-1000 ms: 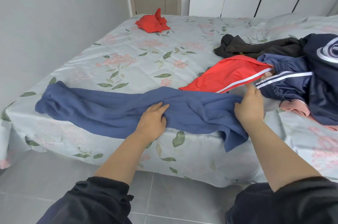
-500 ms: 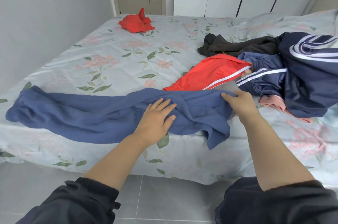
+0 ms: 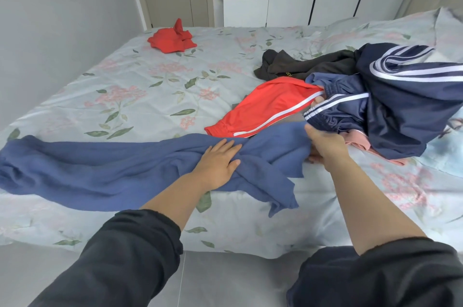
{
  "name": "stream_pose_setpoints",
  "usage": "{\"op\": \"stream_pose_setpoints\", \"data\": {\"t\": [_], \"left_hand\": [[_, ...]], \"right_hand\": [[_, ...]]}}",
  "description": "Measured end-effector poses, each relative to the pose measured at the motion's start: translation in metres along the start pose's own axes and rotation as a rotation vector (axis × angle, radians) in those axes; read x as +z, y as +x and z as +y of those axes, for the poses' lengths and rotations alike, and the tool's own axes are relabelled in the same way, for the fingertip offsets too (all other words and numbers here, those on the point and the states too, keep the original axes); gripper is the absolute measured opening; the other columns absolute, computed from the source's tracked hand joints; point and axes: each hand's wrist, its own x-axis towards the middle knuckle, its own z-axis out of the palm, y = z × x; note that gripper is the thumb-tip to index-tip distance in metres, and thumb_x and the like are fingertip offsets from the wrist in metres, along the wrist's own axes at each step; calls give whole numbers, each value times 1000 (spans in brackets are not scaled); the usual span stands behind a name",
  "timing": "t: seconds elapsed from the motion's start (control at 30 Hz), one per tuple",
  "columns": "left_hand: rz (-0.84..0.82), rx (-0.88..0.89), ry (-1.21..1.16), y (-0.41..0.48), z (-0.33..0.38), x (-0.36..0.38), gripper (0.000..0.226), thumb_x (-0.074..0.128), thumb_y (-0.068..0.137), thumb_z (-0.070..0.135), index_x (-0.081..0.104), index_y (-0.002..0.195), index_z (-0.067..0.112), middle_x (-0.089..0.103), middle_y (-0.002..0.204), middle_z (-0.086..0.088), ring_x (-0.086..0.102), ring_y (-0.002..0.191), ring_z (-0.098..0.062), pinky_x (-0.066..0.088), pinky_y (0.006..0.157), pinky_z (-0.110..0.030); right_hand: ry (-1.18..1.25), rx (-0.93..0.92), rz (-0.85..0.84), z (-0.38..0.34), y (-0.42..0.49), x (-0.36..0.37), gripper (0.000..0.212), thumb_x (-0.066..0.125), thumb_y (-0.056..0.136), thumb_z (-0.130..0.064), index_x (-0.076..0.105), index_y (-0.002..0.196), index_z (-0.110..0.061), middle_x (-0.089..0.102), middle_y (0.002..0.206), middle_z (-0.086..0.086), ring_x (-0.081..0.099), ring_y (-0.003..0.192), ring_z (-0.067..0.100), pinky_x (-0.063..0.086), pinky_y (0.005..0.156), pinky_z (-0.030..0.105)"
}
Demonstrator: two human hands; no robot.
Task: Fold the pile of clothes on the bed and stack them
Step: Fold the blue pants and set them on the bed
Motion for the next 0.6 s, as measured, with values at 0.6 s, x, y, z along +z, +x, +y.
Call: {"op": "stream_pose_setpoints", "data": {"t": [0.6], "left_hand": [[198, 311, -137, -49, 18, 8, 21, 67, 86, 22, 69, 101, 7, 63, 121, -4, 53, 116, -21, 41, 100, -36]], "right_hand": [[-87, -84, -128, -3, -27, 4, 20, 49, 97, -10, 57, 114, -4, 56, 82, 11, 50, 66, 25, 42, 58, 30]]}}
